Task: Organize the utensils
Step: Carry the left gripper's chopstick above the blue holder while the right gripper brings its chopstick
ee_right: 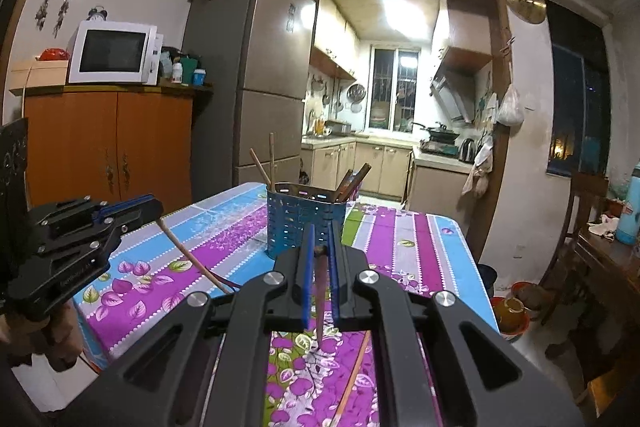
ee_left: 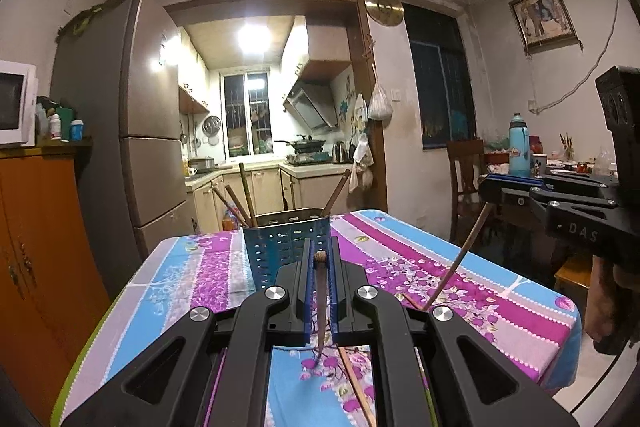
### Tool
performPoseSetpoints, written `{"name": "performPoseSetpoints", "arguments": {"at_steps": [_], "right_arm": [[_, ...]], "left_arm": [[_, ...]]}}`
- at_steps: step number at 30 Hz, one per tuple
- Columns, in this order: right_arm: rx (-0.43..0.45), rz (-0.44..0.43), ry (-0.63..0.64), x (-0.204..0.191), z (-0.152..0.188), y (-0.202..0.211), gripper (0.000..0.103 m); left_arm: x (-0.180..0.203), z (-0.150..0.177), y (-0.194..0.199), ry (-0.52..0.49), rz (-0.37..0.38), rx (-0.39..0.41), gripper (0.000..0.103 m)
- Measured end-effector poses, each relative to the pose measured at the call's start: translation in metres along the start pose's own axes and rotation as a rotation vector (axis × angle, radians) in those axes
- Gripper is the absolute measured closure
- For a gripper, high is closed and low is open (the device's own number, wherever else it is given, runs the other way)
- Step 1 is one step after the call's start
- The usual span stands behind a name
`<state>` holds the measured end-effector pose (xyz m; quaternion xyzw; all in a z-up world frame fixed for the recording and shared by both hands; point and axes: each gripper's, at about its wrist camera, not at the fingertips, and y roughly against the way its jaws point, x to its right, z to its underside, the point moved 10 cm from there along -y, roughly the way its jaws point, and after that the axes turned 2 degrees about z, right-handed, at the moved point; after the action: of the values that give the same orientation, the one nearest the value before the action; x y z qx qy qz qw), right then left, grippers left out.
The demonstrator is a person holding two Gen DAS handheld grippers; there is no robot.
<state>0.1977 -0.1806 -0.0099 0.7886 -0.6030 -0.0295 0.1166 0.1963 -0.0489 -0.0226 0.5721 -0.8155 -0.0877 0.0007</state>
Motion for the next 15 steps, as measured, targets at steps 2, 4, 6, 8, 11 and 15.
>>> {"name": "performPoseSetpoints", "arguments": {"at_steps": [2, 4, 6, 8, 11, 15], "right_arm": [[-0.018, -0.010, -0.004, 0.001, -0.003, -0.006, 0.098], [-0.036, -0.022, -0.014, 0.003, -0.006, -0.013, 0.098], [-0.054, -0.029, -0.024, 0.006, -0.010, -0.020, 0.098], [-0.066, -0.042, -0.039, 0.007, -0.013, -0.025, 0.098], [-0.079, -0.050, -0.040, 0.008, -0.017, -0.032, 0.098], [-0.080, -0.054, -0.037, 0.007, -0.024, -0.035, 0.098]], "left_arm": [[-0.003, -0.004, -0.007, -0.003, 0.006, -0.015, 0.095], [-0.006, -0.009, -0.015, 0.002, 0.009, -0.030, 0.095], [-0.010, -0.013, -0.022, 0.021, 0.017, -0.046, 0.095], [-0.015, -0.016, -0.028, 0.034, 0.017, -0.062, 0.095], [-0.022, -0.019, -0.035, 0.049, 0.019, -0.085, 0.095], [-0.027, -0.025, -0.040, 0.039, 0.016, -0.101, 0.095]]}}
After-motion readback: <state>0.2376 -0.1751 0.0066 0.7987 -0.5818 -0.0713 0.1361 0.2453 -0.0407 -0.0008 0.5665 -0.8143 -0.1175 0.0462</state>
